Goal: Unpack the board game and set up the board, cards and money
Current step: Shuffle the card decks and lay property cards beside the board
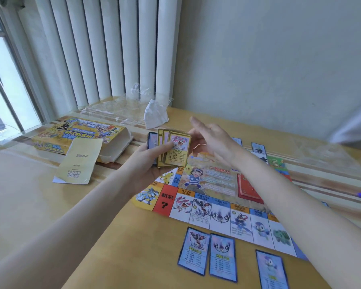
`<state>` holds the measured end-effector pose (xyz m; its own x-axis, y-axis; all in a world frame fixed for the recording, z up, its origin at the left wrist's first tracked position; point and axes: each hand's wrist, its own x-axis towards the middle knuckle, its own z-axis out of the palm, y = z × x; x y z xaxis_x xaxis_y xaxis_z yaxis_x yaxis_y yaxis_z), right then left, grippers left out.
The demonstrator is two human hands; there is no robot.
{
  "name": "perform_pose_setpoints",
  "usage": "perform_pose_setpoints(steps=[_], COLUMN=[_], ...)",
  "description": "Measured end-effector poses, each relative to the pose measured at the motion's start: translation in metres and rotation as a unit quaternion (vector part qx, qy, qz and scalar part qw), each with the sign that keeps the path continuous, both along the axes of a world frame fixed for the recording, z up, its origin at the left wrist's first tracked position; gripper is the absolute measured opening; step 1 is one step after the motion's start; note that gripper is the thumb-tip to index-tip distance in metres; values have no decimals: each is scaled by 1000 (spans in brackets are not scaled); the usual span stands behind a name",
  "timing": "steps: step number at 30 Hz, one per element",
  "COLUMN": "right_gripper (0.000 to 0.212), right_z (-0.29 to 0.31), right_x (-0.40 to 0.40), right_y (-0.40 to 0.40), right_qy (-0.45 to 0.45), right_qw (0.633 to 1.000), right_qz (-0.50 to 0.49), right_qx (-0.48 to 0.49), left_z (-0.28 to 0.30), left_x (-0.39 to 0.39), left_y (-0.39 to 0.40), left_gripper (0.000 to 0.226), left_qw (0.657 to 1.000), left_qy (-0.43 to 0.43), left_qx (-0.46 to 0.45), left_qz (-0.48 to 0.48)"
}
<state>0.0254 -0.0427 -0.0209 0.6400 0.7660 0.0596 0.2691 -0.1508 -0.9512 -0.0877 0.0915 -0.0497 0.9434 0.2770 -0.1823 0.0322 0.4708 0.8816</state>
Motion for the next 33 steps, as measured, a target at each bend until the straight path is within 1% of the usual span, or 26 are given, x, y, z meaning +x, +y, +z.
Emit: perform_pose_setpoints(steps=[3,5,7,10,12,15,18,20,22,24,27,33], right_gripper=[28,21,21,23,27,22,19,17,18,23,26,29], right_z=[4,7,11,13,13,13,14,12,8,2,-5,-6], right_x=[-1,-2,-2,-2,-2,-2,3,6,7,4,-10,-30], right_y=[-15,-24,-34,-48,-59,-74,-90,-102,-114,-121,-120,-105], right_qy=[-76,-81,-71,-61,-58,-47,-36,-34,-17,11,32,46], right_qw=[996,996,997,998,998,999,997,994,992,992,995,994], right_qz=[1,-13,-21,-19,-19,-18,-64,-106,-126,-115,-55,37], right_qx=[-36,-31,-17,-27,-26,-15,-3,-11,-22,-40,-81,-90], left_z=[5,9,14,17,17,18,19,19,19,18,12,1], left_x=[1,2,3,5,5,5,2,1,0,-1,-1,-15], left_y=[-11,-19,-25,-35,-42,-51,-51,-47,-43,-43,-44,-40], left_gripper=[31,36,36,37,34,26,28,30,30,31,38,36], left_qw=[1000,1000,1000,1000,999,999,999,1000,999,999,998,996], left_qy=[-6,-9,-9,-5,-1,-4,0,8,16,25,49,74], left_qx=[6,-1,-5,9,14,23,23,18,20,29,35,41], left_qz=[-3,-9,-14,-28,-31,-43,-27,3,23,29,35,22])
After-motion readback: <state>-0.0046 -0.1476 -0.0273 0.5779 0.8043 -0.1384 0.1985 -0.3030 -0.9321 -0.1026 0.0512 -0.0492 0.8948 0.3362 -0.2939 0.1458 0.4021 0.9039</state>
